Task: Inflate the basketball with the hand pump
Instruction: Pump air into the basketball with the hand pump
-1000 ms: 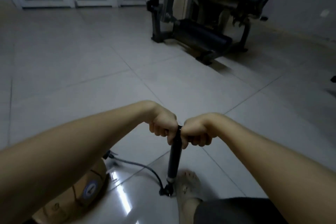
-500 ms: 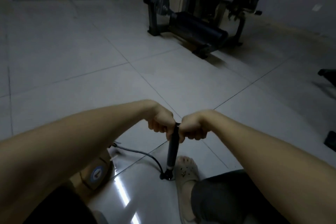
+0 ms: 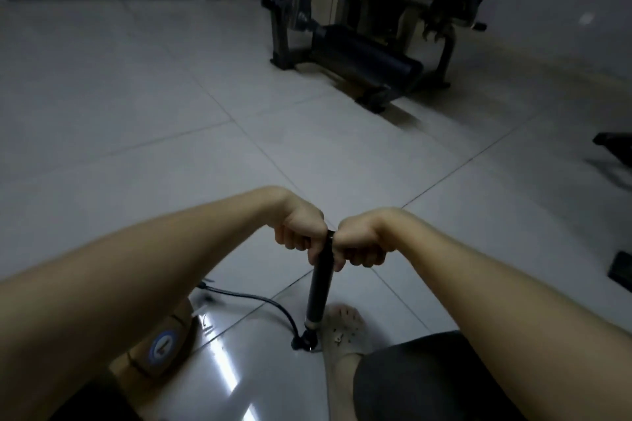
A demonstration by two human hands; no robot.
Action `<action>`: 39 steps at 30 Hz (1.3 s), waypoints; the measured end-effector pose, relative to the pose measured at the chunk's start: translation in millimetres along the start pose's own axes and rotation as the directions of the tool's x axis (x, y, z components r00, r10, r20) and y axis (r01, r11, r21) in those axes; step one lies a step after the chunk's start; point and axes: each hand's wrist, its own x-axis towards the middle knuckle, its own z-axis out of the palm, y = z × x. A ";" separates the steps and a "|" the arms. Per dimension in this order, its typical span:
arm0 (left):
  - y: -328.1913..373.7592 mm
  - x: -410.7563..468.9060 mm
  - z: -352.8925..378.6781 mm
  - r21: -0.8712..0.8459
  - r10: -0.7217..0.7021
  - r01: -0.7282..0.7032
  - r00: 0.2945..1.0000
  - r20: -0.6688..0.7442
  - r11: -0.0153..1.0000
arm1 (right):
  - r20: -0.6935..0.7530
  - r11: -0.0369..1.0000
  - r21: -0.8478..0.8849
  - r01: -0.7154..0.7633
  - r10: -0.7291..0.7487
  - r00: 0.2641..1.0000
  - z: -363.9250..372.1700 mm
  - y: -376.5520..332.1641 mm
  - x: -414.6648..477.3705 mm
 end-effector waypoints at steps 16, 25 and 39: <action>-6.5 -19.9 -4.9 -0.082 -0.039 0.039 0.999 0.004 0.996 | 0.045 0.995 -0.102 -0.009 0.014 0.999 -14.3 -21.2 -4.2; 37.5 -74.1 -61.7 -0.052 0.014 -0.013 1.000 0.013 0.999 | -0.015 0.997 -0.032 0.068 -0.069 0.998 -67.2 -18.7 -75.5; -27.2 54.6 30.3 -0.146 -0.043 0.038 0.999 -0.030 0.988 | 0.054 0.997 -0.062 0.047 -0.043 0.998 14.2 11.8 66.0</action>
